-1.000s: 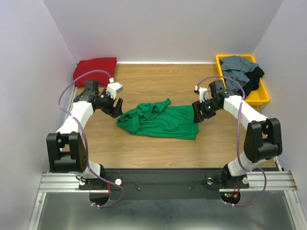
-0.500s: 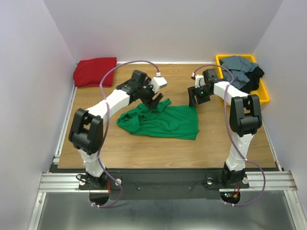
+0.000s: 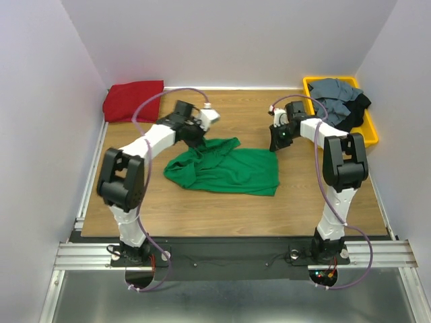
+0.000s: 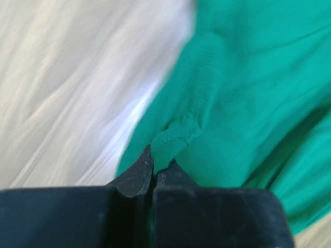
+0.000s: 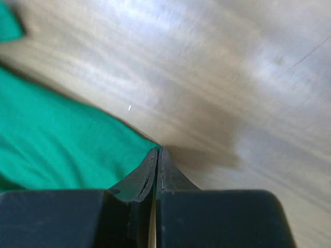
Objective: Fold and stack the t-shirts
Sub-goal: Flatten the tshirt out
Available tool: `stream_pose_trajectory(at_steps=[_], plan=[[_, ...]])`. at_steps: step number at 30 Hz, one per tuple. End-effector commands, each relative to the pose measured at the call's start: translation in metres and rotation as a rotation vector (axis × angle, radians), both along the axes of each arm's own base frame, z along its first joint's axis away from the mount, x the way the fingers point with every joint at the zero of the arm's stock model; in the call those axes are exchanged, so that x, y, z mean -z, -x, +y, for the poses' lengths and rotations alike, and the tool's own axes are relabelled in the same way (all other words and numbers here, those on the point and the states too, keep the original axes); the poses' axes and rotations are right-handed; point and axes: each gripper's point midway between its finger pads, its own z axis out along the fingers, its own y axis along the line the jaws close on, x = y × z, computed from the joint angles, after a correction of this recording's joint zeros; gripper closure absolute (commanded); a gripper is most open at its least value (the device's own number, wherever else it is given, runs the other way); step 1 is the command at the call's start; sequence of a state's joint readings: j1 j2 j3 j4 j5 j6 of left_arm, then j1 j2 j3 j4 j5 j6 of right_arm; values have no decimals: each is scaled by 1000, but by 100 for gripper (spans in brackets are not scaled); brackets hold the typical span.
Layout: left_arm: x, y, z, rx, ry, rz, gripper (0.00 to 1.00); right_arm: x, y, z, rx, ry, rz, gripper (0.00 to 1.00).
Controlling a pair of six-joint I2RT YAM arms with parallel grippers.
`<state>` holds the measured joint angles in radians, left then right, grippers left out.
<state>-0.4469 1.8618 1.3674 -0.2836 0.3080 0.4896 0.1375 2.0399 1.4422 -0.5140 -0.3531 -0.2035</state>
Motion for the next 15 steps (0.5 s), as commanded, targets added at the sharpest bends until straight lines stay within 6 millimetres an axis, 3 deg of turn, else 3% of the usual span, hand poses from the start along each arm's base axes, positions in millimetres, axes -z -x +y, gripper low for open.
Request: stream_pose_trajectory(at_steps=[1,3,6,7,12,13,15], plan=[[-52,-4,57,-106,86,-74,100,-5,20,-11,-13,30,9,99],[-46,-2,86,-160,67,-53,100,-5,26,-16,-12,45,10,99],[-17,9,114,-197,26,22,100,-6,35,-20,-18,56,13,99],[2,16,128,-226,5,62,100,-5,40,-20,-30,62,15,99],[26,21,165,-306,-14,102,100,-3,55,-29,-40,103,23,99],[33,24,181,-332,-42,106,100,1,61,-31,-48,112,34,99],[40,25,194,-348,-77,111,96,4,65,-34,-50,122,42,99]])
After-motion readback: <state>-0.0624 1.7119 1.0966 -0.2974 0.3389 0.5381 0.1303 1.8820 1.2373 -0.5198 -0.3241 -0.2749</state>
